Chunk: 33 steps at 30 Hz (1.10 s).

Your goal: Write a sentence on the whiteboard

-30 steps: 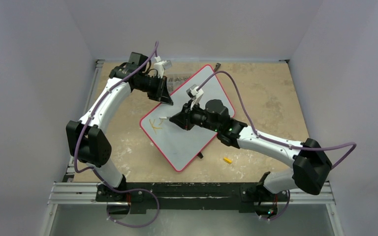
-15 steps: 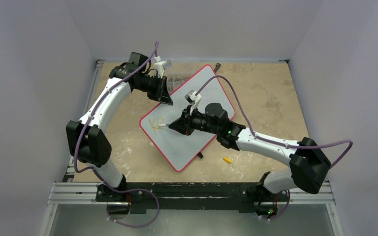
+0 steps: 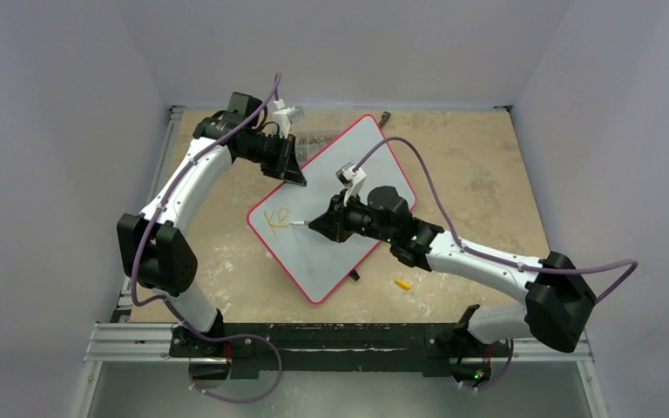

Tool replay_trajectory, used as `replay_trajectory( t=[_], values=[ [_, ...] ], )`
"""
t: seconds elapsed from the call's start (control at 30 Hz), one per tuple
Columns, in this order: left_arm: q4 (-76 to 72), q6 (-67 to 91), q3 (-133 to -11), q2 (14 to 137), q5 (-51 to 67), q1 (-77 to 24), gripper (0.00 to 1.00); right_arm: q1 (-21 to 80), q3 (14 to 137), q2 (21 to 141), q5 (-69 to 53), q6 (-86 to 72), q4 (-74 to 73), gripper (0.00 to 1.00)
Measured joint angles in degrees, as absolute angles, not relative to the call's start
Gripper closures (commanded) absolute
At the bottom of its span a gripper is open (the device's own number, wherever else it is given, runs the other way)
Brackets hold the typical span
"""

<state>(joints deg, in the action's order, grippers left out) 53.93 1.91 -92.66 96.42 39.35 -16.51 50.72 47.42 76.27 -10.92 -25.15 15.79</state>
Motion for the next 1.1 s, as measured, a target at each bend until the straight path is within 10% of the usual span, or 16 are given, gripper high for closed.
replay_trajectory(
  t=[1.1],
  values=[
    [54.1, 2.4, -92.7, 96.4, 39.8, -16.5, 1.0, 49.5, 53.8, 77.1, -8.3, -26.2, 10.6, 1.0]
  ],
)
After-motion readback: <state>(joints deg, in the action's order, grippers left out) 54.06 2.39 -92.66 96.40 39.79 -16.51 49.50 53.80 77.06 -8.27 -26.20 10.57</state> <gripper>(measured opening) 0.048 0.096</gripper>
